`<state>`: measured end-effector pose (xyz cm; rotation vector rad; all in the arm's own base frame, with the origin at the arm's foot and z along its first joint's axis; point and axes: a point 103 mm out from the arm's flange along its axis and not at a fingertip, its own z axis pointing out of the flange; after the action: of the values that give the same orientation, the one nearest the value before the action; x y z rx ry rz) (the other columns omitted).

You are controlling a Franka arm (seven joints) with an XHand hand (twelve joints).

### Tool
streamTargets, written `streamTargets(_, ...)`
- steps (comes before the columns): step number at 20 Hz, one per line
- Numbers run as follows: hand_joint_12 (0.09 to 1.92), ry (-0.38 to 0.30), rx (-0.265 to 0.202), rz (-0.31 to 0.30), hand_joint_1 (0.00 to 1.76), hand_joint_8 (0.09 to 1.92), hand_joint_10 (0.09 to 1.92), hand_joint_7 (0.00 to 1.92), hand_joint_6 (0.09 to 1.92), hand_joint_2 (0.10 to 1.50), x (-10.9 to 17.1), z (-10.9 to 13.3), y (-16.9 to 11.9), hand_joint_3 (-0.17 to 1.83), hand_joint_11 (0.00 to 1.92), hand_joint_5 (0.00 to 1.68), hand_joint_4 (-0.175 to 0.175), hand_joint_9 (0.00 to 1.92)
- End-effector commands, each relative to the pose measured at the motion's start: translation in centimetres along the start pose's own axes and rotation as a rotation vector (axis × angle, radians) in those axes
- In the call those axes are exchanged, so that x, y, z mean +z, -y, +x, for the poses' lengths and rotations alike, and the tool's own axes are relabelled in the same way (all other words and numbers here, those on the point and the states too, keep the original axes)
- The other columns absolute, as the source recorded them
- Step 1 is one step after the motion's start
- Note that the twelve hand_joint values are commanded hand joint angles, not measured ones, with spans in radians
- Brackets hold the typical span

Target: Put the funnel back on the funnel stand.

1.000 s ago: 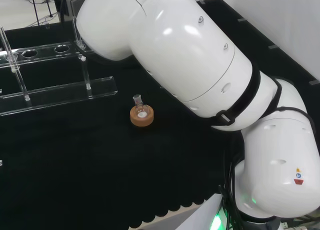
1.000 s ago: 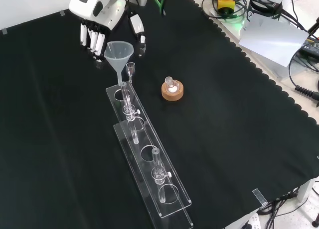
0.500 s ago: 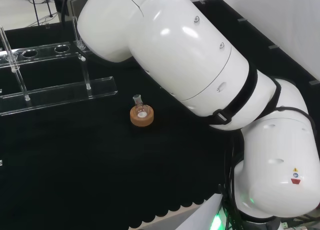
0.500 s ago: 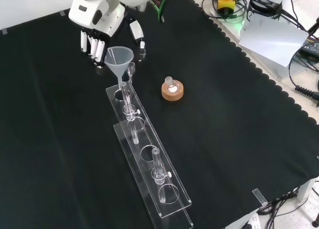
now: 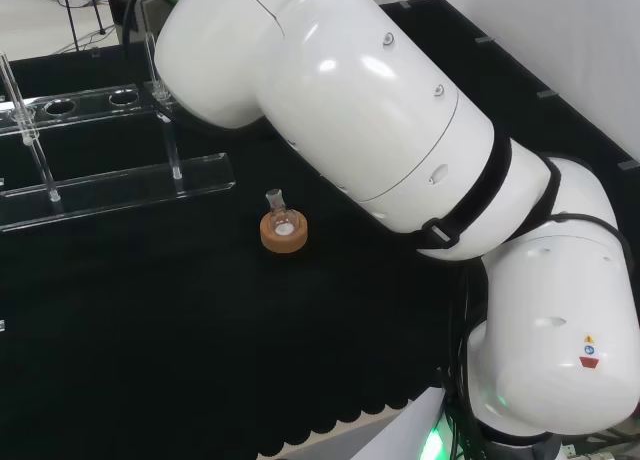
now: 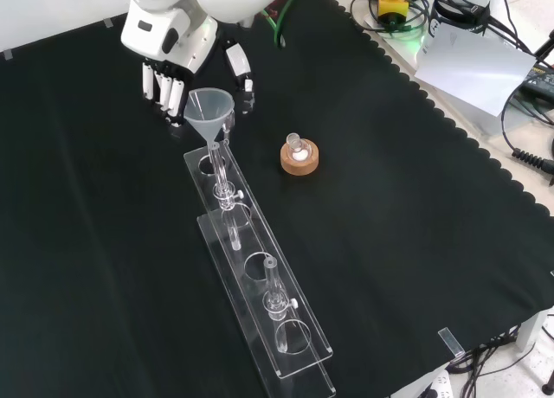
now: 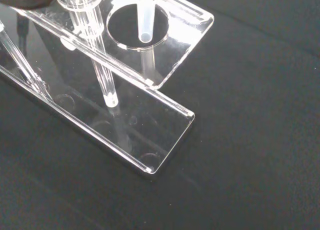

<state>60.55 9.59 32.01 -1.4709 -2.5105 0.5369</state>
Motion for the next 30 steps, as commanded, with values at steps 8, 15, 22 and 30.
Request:
streamTargets(8,1.20,0.002,-0.004,0.011,0.77,0.66,0.39,0.77,0.83,0.68,0.5,0.1,-0.7,0.61,0.73,0.75,-0.025,1.20)
streamTargets(15,1.20,0.018,-0.004,0.029,0.77,0.66,0.39,0.76,0.83,0.68,1.0,0.6,-2.2,0.61,0.73,0.74,-0.027,1.17)
streamTargets(22,1.24,0.041,0.012,0.036,0.76,0.73,0.51,0.54,0.78,0.68,1.4,0.7,-2.7,0.60,0.65,0.50,-0.052,0.93)
streamTargets(30,1.37,0.050,0.023,0.074,0.74,0.64,0.69,0.05,0.22,0.66,1.5,0.8,-2.7,0.58,0.27,0.25,-0.074,0.32)
